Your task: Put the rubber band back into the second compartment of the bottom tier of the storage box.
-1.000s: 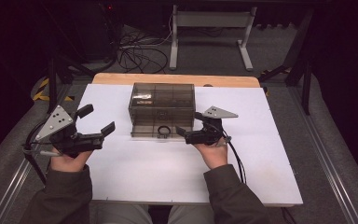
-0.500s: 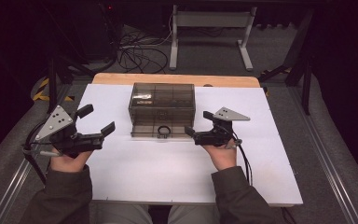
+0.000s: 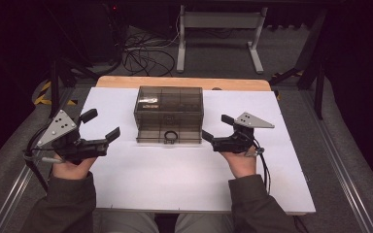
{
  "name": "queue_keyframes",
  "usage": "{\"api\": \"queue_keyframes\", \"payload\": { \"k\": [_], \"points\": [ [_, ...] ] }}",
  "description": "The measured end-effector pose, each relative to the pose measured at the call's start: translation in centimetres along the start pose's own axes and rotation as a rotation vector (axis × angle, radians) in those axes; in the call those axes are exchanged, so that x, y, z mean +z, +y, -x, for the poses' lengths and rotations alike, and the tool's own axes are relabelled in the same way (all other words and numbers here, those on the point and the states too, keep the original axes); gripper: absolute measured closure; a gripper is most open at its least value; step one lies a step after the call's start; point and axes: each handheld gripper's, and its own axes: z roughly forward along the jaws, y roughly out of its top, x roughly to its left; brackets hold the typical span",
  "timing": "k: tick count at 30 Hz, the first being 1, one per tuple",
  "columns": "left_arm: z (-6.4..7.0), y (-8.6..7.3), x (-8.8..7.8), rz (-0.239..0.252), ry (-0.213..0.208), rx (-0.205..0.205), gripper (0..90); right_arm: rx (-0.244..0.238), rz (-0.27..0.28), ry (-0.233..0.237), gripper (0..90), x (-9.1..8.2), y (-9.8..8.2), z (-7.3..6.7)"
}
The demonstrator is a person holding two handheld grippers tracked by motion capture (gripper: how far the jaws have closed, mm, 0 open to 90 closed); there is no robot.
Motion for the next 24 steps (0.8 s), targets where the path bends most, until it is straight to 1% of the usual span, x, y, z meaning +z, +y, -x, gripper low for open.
{"api": "queue_keyframes", "payload": {
  "k": [12,24],
  "points": [
    [0.2,0.0,0.1,-0.005,-0.004,0.003,7.0,-0.003,0.02,-0.024,0.0,-2.2,0.1,0.7],
    [0.4,-0.1,0.3,-0.012,-0.006,0.012,6.8,0.007,0.044,-0.044,0.0,-4.1,0.2,1.4]
  ]
}}
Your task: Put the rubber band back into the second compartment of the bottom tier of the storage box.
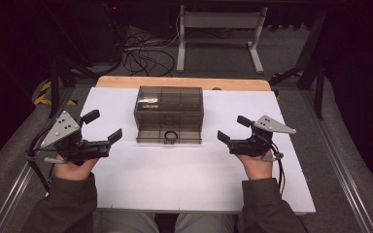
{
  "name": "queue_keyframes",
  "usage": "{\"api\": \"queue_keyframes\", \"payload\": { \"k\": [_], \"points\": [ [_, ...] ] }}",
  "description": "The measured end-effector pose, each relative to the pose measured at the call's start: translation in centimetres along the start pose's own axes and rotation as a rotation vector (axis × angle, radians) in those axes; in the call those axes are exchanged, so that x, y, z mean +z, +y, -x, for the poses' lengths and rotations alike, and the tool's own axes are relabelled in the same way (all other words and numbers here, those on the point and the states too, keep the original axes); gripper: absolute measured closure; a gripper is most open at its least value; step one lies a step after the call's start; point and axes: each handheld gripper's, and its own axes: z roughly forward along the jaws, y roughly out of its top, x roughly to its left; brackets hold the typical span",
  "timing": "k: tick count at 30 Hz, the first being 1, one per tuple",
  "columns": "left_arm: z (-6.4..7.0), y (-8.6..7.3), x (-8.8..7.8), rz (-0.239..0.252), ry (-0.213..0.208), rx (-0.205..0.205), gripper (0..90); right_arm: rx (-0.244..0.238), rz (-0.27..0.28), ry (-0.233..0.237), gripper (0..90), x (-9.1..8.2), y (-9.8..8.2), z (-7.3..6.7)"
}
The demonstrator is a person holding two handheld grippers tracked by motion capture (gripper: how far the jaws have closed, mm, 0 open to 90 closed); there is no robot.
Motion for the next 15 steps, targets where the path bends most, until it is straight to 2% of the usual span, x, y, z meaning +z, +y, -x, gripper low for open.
{"api": "queue_keyframes", "payload": {
  "k": [15],
  "points": [
    [0.0,-0.1,-0.1,-0.001,0.002,0.0,6.6,0.011,0.024,-0.032,0.0,-2.0,-0.4,1.2]
  ]
}}
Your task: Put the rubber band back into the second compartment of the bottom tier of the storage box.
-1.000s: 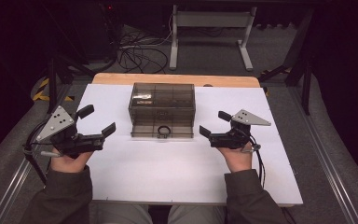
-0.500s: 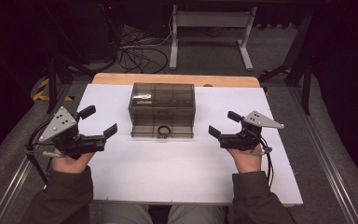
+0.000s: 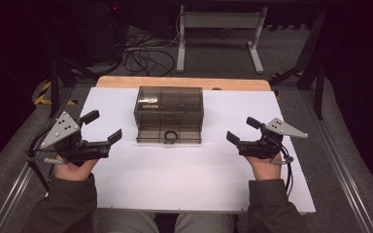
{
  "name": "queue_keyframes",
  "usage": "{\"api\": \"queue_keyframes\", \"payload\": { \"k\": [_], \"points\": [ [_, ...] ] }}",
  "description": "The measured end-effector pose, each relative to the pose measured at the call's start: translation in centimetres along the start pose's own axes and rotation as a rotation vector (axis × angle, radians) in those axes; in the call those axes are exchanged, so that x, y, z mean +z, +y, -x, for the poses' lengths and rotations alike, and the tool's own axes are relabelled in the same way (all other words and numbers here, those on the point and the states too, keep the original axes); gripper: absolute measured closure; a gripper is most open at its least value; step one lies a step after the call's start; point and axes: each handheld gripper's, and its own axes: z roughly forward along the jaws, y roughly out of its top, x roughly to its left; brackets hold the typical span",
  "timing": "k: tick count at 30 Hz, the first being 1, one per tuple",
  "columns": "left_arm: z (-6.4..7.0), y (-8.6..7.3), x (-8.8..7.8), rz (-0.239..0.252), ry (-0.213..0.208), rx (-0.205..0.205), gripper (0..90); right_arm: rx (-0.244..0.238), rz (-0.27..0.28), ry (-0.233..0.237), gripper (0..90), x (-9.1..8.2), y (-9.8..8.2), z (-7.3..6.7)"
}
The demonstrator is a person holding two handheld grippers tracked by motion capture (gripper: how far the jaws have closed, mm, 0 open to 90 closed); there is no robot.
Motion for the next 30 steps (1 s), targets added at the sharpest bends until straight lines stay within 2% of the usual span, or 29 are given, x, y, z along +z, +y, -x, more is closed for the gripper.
{"api": "queue_keyframes", "payload": {
  "k": [16,18,22,30],
  "points": [
    [0.0,-0.1,-0.1,-0.002,-0.002,0.001,6.5,0.016,0.022,-0.038,0.0,-2.0,0.0,1.0],
    [-0.1,-0.1,-0.1,0.001,0.0,0.001,6.5,0.006,0.026,-0.042,0.0,-2.3,0.0,1.2],
    [-0.1,-0.1,-0.2,0.002,0.002,0.0,6.5,0.022,0.039,-0.048,0.0,-2.8,0.1,1.3],
    [-0.1,-0.2,-0.1,-0.003,0.003,0.003,6.5,0.012,0.051,-0.057,0.0,-3.3,0.3,1.7]
  ]
}}
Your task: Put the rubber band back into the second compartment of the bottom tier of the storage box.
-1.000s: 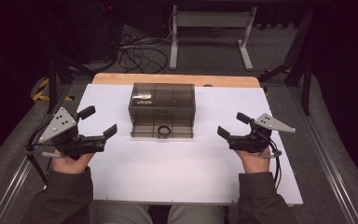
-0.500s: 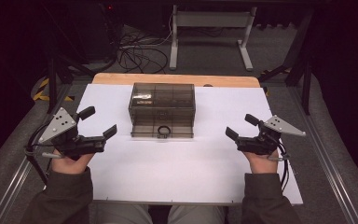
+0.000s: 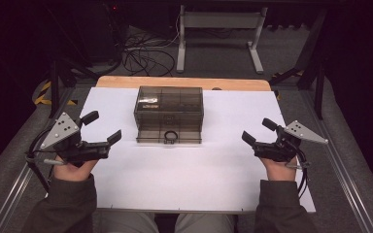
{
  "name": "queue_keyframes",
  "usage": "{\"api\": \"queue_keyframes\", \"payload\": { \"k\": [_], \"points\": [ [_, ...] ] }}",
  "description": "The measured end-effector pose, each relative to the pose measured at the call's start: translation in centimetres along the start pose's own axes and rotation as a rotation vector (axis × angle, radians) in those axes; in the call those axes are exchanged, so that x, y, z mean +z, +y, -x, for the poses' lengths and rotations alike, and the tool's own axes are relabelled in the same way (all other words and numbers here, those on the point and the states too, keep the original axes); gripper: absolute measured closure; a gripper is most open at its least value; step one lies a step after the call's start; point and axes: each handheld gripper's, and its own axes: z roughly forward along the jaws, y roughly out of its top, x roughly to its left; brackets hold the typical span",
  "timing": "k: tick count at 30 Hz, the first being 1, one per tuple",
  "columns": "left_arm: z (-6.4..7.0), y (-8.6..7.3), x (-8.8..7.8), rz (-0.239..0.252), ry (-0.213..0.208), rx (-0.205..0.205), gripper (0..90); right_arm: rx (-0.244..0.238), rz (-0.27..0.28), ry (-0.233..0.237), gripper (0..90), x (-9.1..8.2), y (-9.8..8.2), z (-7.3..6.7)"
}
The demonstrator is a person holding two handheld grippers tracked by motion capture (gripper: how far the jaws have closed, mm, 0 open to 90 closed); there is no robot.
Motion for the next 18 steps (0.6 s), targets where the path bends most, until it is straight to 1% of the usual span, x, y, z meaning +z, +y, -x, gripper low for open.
{"api": "queue_keyframes", "payload": {
  "k": [2,4,14,18],
  "points": [
    [0.01,-0.02,-0.01,-0.004,0.001,-0.001,6.5,0.008,0.006,0.0,0.0,-0.06,0.05,0.0],
    [0.0,-0.05,0.0,-0.003,0.002,-0.001,6.5,0.001,0.005,0.0,0.0,-0.16,0.09,0.08],
    [-0.04,-0.17,0.1,-0.005,0.003,0.001,6.5,0.002,0.004,-0.003,0.0,-0.09,0.1,0.1],
    [-0.09,-0.18,0.03,-0.007,0.005,-0.002,6.4,-0.007,-0.002,-0.003,0.0,-0.06,0.06,0.15]
  ]
}}
